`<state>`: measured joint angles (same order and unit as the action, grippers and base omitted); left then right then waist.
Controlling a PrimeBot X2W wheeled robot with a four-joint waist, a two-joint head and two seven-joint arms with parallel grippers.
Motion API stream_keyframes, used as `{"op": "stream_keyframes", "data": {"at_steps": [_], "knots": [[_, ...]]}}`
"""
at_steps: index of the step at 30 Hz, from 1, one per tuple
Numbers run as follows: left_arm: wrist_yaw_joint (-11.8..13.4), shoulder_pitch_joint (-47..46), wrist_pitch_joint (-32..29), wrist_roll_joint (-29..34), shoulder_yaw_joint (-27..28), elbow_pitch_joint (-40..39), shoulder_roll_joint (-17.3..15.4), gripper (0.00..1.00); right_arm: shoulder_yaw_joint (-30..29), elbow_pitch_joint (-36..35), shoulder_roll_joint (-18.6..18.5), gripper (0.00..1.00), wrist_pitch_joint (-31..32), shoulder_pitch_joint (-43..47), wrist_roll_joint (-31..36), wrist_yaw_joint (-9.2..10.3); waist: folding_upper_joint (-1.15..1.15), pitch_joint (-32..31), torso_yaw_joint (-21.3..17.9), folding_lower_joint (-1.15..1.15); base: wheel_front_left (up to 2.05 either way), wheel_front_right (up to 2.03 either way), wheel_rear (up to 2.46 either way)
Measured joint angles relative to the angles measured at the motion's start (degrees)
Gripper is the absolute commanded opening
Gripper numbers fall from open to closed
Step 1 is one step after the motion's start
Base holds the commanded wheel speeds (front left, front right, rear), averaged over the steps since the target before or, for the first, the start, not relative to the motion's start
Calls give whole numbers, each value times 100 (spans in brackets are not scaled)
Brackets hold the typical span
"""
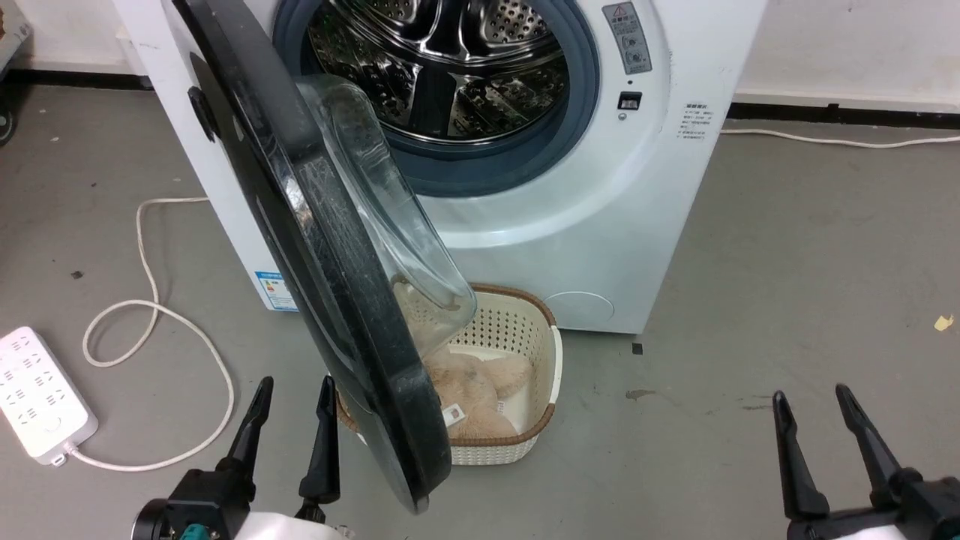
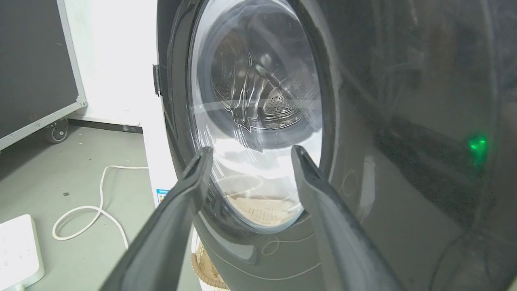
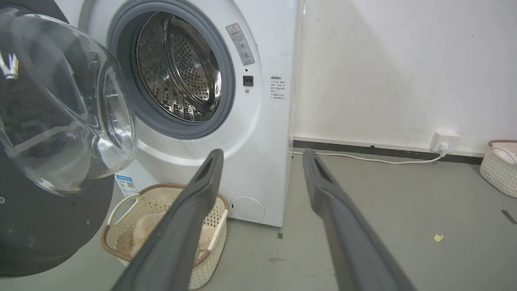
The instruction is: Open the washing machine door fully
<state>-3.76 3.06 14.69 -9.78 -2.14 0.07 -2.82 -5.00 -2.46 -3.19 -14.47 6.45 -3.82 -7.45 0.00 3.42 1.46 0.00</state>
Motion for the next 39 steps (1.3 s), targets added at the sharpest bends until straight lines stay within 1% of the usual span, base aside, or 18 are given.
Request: {"op": "stream_keyframes", "data": {"at_steps": [1,7,8,9,12,15,18,22,25,27,32,36,39], "knots": [[7,23,-1,-8,-13,24,0,100,27,66,2,100,-2,45,-118,0,0,-29,10,0,0,0,0],[15,24,-1,-45,-55,47,0,100,41,65,3,100,-3,43,-229,0,0,-83,44,0,0,0,0],[13,24,0,-53,-68,48,-1,61,36,62,3,100,-3,43,-231,0,0,-85,50,0,0,0,0],[7,24,-1,-59,-92,49,-1,0,32,58,3,100,-3,43,-231,0,0,-87,57,0,0,0,0],[2,24,0,-57,-118,66,0,0,27,51,3,100,-3,42,-236,0,0,-91,77,0,0,0,0],[77,19,-1,-64,-4,-109,1,0,43,41,4,100,-25,37,-276,0,0,-84,96,0,0,0,0],[250,-66,-1,-190,204,-397,1,0,63,20,4,100,-26,36,-282,0,0,-84,110,0,0,0,0],[558,-490,0,-300,517,-976,0,0,102,16,5,100,-26,35,-282,0,0,-83,142,0,0,0,0],[637,-903,3,-331,527,-1514,-3,0,136,16,5,100,-26,35,-285,0,0,-87,161,0,0,0,0],[594,-1130,-85,-330,387,-1811,-16,0,159,26,5,100,-26,35,-290,0,0,-100,164,0,0,0,0],[459,-1435,-665,-93,-233,-2459,-37,0,241,94,7,100,-26,34,-345,0,0,-161,120,0,0,0,0],[460,-1385,-1146,51,-969,-2762,-25,0,261,137,7,100,-26,34,-387,0,0,-202,70,0,0,0,0],[424,-1132,-1497,53,-1615,-2758,-16,0,270,153,7,100,-26,34,-431,0,0,-213,52,0,0,0,0]]}}
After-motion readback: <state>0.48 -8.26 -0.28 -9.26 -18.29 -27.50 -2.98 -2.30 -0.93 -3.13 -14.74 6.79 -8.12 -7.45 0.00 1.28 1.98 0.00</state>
